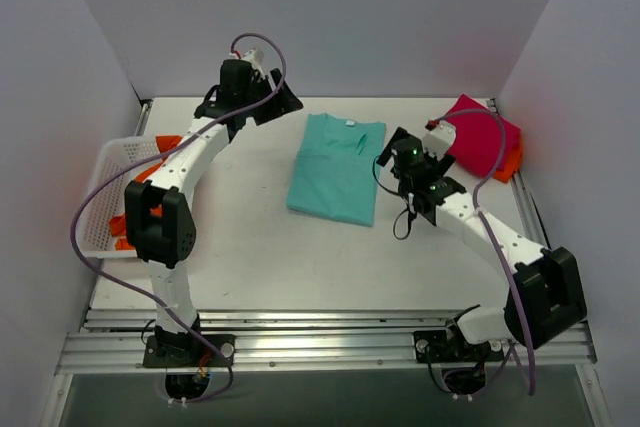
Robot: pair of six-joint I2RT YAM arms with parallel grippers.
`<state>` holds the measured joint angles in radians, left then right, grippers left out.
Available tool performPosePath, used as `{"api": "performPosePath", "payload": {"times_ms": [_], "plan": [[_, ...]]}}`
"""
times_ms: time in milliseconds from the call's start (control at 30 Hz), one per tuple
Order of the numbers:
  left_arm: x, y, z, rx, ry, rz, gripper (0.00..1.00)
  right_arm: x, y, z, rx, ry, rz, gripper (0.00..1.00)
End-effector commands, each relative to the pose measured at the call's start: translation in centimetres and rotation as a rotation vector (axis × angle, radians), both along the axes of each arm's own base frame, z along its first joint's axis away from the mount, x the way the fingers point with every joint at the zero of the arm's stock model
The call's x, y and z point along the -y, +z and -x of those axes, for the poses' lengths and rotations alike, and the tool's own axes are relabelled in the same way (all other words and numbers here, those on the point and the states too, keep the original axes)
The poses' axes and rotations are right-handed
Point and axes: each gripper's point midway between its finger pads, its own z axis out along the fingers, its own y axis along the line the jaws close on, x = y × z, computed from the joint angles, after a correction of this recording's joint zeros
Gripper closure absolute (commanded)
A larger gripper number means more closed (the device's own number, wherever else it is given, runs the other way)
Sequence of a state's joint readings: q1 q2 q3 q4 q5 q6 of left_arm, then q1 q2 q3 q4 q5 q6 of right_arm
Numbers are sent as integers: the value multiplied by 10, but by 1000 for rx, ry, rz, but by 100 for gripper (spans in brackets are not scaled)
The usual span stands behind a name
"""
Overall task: Fold and stack the t-shirts
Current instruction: Fold the tshirt
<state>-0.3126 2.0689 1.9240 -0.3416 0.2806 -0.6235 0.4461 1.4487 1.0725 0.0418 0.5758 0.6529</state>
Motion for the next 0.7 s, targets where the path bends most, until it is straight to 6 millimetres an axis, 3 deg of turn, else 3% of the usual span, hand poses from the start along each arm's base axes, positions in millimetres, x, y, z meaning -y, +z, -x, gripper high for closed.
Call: {"api": "performPosePath", "payload": {"times_ms": [0, 33, 67, 100, 133, 167, 200, 233, 267, 300, 433, 667], "plan": [[-23, 10, 35, 1, 56, -57, 23, -20, -24, 37, 14, 101, -105, 5], [-31, -16, 62, -55, 64, -78, 23, -24, -33, 46, 3, 114, -116, 5], [-30, -29, 76, -72, 70, -80, 23, -28, -57, 63, -35, 142, -112, 6], [-31, -17, 87, -30, 91, -42, 23, -32, -59, 71, -23, 150, -148, 6], [-35, -33, 98, -50, 110, -48, 23, -38, -68, 80, -35, 181, -181, 6], [-42, -77, 123, -135, 124, -75, 23, -41, -87, 90, -51, 202, -200, 7], [-37, -75, 132, -116, 132, -46, 23, -51, -91, 98, -50, 234, -235, 7], [-40, -87, 140, -130, 146, -60, 23, -58, -97, 103, -57, 258, -260, 7], [-43, -112, 157, -174, 147, -86, 24, -61, -102, 106, -58, 264, -271, 8], [-37, -115, 163, -164, 139, -81, 24, -64, -114, 113, -86, 275, -255, 8], [-33, -144, 176, -187, 141, -69, 24, -65, -132, 115, -106, 258, -240, 9], [-22, -172, 171, -216, 137, -40, 26, -73, -159, 107, -156, 259, -214, 9]]}}
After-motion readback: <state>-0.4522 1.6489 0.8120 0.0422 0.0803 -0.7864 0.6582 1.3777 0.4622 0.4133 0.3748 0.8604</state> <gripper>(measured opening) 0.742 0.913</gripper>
